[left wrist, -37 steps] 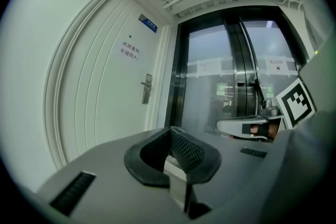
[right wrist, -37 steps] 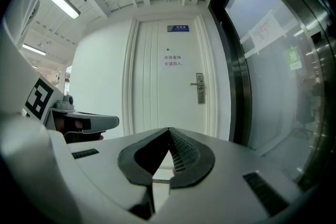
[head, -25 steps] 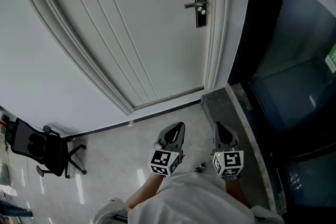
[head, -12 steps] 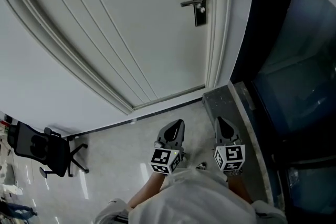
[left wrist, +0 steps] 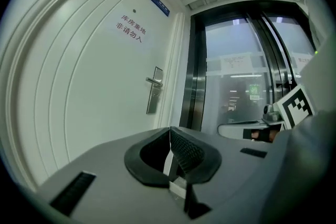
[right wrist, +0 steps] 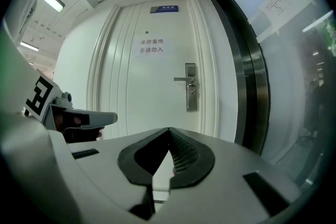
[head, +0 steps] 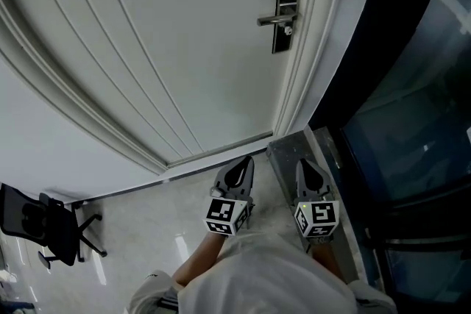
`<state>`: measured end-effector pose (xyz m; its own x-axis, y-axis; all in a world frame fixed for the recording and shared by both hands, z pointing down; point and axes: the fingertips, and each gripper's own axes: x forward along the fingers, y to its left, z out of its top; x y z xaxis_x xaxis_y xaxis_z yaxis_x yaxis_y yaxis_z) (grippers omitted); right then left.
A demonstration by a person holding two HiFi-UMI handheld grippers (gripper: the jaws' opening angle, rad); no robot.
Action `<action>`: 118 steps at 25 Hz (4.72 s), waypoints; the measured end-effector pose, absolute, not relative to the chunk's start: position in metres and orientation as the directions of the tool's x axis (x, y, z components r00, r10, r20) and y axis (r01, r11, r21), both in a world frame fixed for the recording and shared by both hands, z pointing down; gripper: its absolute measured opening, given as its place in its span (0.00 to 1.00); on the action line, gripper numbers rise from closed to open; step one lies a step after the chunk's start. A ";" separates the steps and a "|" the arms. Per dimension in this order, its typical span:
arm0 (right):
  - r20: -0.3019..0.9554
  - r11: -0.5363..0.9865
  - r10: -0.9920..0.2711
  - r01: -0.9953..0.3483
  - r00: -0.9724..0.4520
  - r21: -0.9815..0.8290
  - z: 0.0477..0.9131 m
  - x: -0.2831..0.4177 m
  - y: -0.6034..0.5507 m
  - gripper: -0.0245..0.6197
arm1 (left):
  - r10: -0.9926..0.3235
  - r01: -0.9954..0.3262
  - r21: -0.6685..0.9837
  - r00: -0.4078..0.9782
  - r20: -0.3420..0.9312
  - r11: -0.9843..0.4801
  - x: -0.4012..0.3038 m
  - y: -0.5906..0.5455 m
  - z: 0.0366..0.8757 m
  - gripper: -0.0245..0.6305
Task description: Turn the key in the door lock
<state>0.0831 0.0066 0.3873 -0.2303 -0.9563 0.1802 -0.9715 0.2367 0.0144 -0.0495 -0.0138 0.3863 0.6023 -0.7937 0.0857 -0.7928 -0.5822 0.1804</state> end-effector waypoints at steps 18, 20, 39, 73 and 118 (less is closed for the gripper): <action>0.177 0.131 -0.978 -0.987 -0.114 0.087 0.381 0.055 -0.133 0.04 | -0.696 -0.695 0.151 0.716 0.057 -0.703 -0.056 -0.165 0.381 0.05; 0.181 0.131 -0.977 -0.987 -0.112 0.098 0.382 0.057 -0.140 0.04 | -0.696 -0.696 0.149 0.715 0.064 -0.702 -0.054 -0.174 0.384 0.05; 0.152 0.215 -0.977 -0.735 -0.152 0.643 0.350 0.126 -0.291 0.04 | -0.752 -0.752 0.042 0.658 0.021 -0.657 0.023 -0.287 0.344 0.05; 0.092 0.121 -0.990 -0.297 -0.107 0.947 0.310 0.115 -0.406 0.06 | -0.861 -0.860 0.025 0.509 -0.009 -0.509 0.003 -0.330 0.308 0.05; 0.064 0.404 -0.800 -0.614 -0.597 -0.678 0.307 0.119 -0.406 0.09 | -0.856 -0.856 0.046 0.517 0.029 -0.515 -0.001 -0.316 0.317 0.05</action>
<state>0.1193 -0.4058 0.3069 -0.5968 -0.7998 0.0640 -0.6140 0.4039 -0.6781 -0.0008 -0.3161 0.3174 0.5166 -0.8557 0.0293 -0.8559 -0.5151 0.0461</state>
